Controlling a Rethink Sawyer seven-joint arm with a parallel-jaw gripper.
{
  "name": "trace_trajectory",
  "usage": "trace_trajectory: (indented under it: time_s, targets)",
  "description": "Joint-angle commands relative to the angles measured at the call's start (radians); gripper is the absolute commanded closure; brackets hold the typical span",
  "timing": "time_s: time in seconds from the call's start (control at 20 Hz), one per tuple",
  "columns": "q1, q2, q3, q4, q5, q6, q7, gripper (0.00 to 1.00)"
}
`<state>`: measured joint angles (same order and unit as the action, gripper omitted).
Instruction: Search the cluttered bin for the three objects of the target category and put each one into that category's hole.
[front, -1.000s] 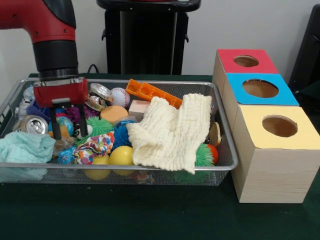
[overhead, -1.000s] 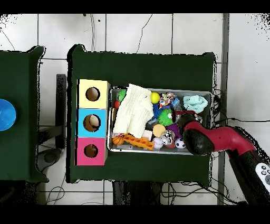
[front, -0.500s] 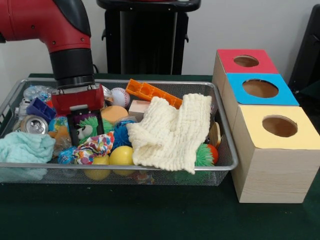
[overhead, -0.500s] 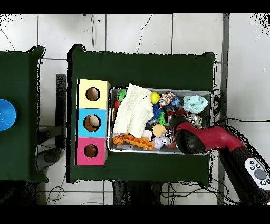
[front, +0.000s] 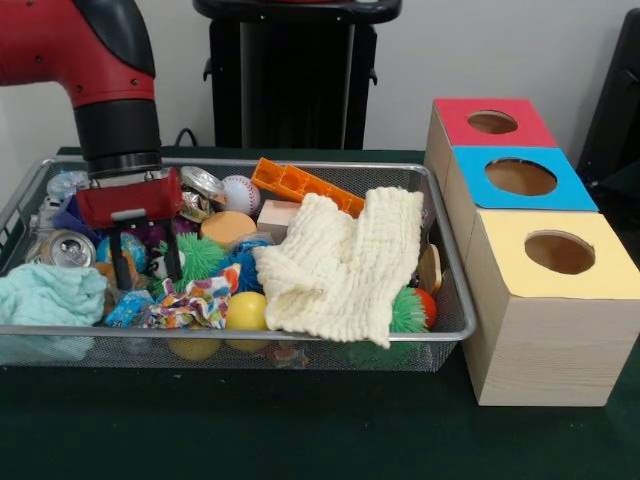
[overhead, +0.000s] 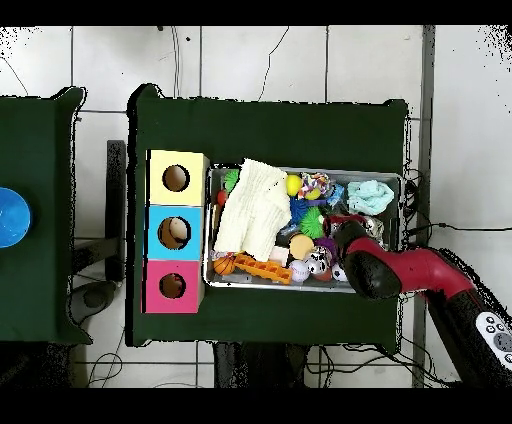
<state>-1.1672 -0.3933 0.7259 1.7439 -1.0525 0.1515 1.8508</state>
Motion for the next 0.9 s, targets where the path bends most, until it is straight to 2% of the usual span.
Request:
trace_trajectory:
  time_s: [0.05,0.2,0.4,0.7,0.9]
  targets:
    - [-0.015,-0.010,0.023,-0.039,-0.032,0.065,-0.133,0.00]
    - [0.011,-0.070,-0.039,0.030,-0.050,-0.011,-0.027,0.00]
    - [0.078,-0.095,-0.124,0.043,-0.065,-0.087,0.059,0.00]
    - [0.143,-0.055,-0.227,0.009,-0.070,-0.183,0.085,0.00]
    - [0.166,-0.018,-0.265,-0.028,-0.068,-0.229,0.068,0.00]
